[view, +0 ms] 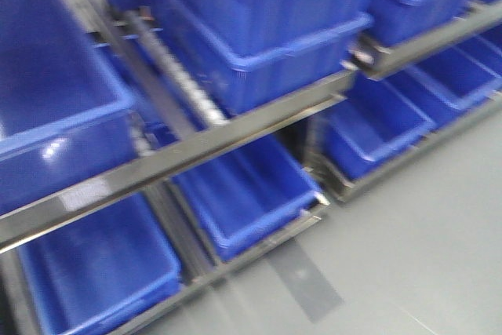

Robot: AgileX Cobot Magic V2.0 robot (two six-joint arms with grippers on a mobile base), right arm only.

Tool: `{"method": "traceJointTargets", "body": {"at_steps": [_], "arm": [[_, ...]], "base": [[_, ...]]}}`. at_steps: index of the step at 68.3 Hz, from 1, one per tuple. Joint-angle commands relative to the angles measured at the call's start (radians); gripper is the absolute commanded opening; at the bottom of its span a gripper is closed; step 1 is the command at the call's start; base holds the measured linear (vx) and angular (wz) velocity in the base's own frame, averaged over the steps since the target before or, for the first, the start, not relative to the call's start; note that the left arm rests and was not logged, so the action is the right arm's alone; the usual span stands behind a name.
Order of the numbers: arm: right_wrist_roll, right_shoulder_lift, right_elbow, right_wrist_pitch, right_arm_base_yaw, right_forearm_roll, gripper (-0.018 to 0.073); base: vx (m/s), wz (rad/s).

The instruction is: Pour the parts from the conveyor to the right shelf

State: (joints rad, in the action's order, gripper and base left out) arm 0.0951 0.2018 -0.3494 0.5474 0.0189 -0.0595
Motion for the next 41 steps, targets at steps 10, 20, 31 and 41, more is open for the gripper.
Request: {"method": "traceJointTargets", "body": {"at_steps": [10,20,31,41], "arm": [[0.003,0.014,-0.028,-0.082,0.000,0.002,-0.0006],[0.003,0.014,-0.028,-0.082,0.000,0.002,-0.0006],[0.003,0.014,-0.028,-0.082,0.000,0.002,-0.0006],[0.003,0.014,-0.028,-0.082,0.000,0.002,-0.0006]], "base": [[0.20,0.79],[0.21,0.81],[0.22,0.66],[0.24,0.46]]}}
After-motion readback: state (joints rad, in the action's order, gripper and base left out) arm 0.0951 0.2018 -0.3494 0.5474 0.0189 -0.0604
